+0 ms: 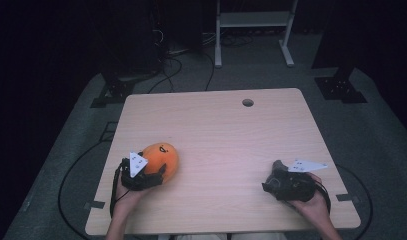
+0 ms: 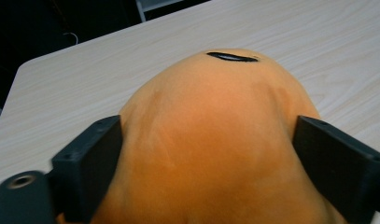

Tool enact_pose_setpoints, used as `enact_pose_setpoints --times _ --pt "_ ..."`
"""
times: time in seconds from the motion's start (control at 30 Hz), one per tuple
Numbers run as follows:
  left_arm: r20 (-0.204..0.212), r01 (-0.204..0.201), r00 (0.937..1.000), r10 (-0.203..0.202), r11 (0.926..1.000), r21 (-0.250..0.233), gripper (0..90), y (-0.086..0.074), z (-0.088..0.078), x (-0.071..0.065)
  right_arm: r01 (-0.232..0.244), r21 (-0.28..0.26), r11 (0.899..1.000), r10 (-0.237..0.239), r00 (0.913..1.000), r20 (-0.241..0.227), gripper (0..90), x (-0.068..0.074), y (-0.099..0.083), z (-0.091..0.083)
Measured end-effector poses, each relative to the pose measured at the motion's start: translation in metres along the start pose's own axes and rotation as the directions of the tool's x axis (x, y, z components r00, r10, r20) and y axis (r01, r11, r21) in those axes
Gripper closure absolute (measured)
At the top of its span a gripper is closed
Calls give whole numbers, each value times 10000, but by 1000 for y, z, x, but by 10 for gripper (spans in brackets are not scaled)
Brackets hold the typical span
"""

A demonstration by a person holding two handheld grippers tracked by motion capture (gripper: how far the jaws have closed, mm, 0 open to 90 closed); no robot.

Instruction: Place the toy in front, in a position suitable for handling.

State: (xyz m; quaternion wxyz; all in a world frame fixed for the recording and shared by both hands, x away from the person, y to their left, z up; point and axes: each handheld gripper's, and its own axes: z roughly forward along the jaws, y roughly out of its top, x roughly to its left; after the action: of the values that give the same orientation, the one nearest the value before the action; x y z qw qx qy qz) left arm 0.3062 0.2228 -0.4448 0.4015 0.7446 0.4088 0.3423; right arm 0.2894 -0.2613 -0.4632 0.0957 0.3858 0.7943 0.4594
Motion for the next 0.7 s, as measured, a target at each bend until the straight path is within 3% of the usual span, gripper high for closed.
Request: enact_pose_setpoints --times 0.33,0.5,0.7 --pt "-116 -374 9992 377 9991 203 316 4 -4 -3 2 -91 10000 -2 10000 -16 221 0 0 -1" --pt "32 -112 9999 112 9999 12 392 6 -7 -1 14 -105 9999 -14 10000 -27 221 0 0 -1" --pt "174 183 9997 -179 9996 -206 413 7 -9 2 6 -131 9999 -6 10000 -31 221 0 0 -2"
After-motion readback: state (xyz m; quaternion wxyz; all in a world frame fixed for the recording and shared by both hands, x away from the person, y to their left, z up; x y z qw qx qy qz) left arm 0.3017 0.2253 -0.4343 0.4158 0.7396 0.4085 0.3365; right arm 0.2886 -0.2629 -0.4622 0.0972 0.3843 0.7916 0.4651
